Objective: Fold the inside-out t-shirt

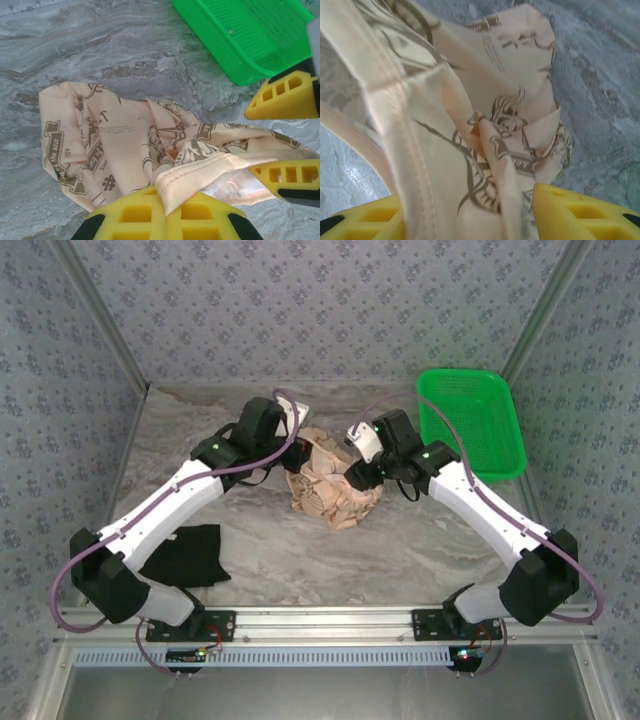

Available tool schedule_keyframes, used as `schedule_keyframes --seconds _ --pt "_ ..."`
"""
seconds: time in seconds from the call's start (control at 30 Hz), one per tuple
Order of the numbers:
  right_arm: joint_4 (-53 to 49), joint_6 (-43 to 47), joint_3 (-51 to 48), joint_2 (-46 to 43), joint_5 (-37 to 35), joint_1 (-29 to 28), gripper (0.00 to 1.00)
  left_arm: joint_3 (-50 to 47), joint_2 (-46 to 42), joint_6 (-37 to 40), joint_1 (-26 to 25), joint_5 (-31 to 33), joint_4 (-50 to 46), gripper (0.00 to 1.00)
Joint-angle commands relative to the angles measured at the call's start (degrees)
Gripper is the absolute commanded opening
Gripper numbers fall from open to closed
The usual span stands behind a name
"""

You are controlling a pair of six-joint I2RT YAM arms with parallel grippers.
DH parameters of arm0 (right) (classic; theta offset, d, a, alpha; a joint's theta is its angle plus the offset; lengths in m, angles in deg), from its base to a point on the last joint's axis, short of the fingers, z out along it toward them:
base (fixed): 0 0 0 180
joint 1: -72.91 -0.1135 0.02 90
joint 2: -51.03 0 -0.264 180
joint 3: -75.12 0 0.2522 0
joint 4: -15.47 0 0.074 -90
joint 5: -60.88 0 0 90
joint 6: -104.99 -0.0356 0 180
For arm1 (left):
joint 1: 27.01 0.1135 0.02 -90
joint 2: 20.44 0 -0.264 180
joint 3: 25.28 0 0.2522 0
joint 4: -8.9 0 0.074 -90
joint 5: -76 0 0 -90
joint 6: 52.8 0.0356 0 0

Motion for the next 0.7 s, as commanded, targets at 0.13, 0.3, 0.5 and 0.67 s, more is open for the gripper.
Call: schedule_keyframes --seconds 0.13,0.3,0.5,0.67 --pt "-10.62 -7.85 3.89 0.56 -13.33 -2.44 0.55 1.4 -2.83 2.63 -0.13 4.51 -1.9 0.0" --pt "-14.62 -13.96 5.4 2.27 -22.6 -5.68 0.35 0.49 -1.43 1.94 0.24 6.1 -2.41 0.0" --pt "-19.04 -23.4 12.87 4.85 -26.42 -7.83 0.09 -1.34 -0.2 0.01 2.07 2.08 -2.8 0.11" --pt "-14.1 -24.11 16.77 3.88 -21.19 -7.51 0.0 -6.59 0.45 -4.31 3.67 -8.9 2.42 0.31"
